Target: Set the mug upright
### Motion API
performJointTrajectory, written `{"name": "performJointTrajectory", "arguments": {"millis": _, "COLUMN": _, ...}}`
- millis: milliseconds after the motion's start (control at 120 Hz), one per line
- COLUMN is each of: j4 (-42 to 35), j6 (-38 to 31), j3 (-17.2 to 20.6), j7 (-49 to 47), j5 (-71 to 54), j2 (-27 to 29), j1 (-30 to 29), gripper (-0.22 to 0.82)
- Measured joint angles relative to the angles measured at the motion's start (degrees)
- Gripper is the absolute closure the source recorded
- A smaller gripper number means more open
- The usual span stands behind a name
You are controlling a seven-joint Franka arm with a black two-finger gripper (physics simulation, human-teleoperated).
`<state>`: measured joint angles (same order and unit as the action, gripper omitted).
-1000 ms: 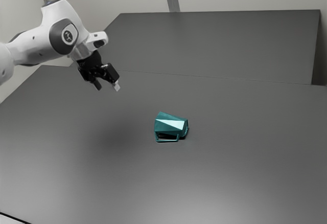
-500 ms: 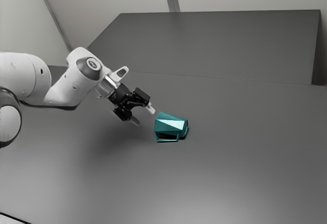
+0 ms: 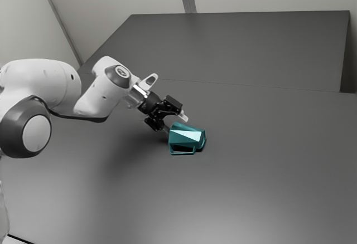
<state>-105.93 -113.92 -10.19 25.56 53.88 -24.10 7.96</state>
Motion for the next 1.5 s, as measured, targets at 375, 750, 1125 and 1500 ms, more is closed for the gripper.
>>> {"name": "performJointTrajectory", "arguments": {"millis": 375, "j4": 0.68, "j6": -0.10, "j3": 0.00, "j7": 1.54, "j5": 1.43, "j2": -0.64, "j1": 1.25, "gripper": 0.26}}
{"name": "performJointTrajectory", "arguments": {"millis": 750, "j4": 1.53, "j6": 0.31, "j3": 0.07, "j7": 2.37, "j5": 1.54, "j2": 0.59, "j1": 1.81, "gripper": 0.64}}
{"name": "performJointTrajectory", "arguments": {"millis": 1125, "j4": 2.29, "j6": 0.28, "j3": 0.09, "j7": 1.91, "j5": 0.89, "j2": 0.91, "j1": 3.56, "gripper": 0.76}}
{"name": "performJointTrajectory", "arguments": {"millis": 1500, "j4": 2.07, "j6": 0.46, "j3": 0.58, "j7": -3.02, "j5": -14.52, "j2": 9.02, "j1": 3.48, "gripper": 0.78}}
